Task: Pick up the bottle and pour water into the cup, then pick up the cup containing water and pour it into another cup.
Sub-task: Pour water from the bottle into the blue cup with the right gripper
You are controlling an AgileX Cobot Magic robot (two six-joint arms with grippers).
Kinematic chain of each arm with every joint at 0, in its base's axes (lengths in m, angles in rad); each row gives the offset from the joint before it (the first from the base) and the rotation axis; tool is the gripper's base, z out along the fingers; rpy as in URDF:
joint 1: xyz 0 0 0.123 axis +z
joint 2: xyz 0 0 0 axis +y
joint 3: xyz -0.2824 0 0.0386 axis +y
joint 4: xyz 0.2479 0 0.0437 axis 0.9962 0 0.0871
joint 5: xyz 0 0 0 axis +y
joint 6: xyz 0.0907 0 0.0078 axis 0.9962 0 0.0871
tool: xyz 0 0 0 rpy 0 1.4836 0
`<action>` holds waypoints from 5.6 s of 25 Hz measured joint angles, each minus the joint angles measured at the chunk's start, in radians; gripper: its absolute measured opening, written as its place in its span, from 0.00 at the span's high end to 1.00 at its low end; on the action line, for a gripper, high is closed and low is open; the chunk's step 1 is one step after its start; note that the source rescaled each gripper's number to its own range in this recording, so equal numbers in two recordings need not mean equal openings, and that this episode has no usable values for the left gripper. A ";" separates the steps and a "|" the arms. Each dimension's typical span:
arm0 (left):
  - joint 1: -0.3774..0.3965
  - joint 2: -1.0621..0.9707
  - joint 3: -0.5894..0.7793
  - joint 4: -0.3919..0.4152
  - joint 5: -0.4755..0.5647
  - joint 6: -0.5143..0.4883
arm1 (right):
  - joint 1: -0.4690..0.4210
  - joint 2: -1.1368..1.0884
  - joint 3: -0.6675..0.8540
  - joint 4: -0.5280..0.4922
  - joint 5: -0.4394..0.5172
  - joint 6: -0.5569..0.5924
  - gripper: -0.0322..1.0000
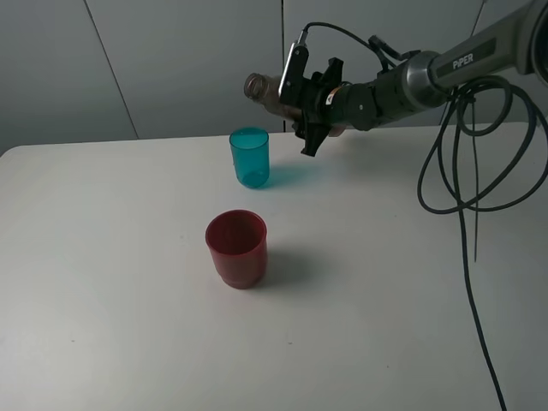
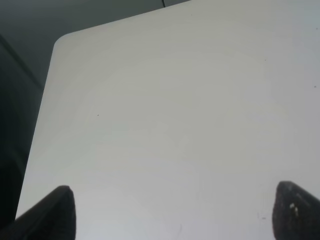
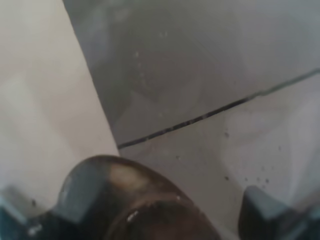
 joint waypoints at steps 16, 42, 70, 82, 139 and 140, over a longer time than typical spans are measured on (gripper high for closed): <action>0.000 0.000 0.000 0.000 0.000 0.002 | -0.022 0.000 0.000 0.130 -0.046 -0.370 0.96; 0.000 0.000 0.000 0.000 0.000 0.002 | -0.020 0.000 0.000 0.131 -0.190 -0.573 0.97; 0.000 0.000 0.000 0.000 0.000 0.002 | -0.010 0.000 -0.009 0.154 -0.184 -0.609 0.97; 0.000 0.000 0.000 0.000 0.000 0.002 | -0.010 0.000 -0.009 0.154 -0.203 -0.652 0.97; 0.000 0.000 0.000 0.000 0.000 -0.002 | -0.010 0.029 -0.040 0.154 -0.328 -0.863 0.97; 0.000 0.000 0.000 0.000 0.000 -0.002 | -0.010 0.029 -0.040 0.154 -0.329 -0.863 0.97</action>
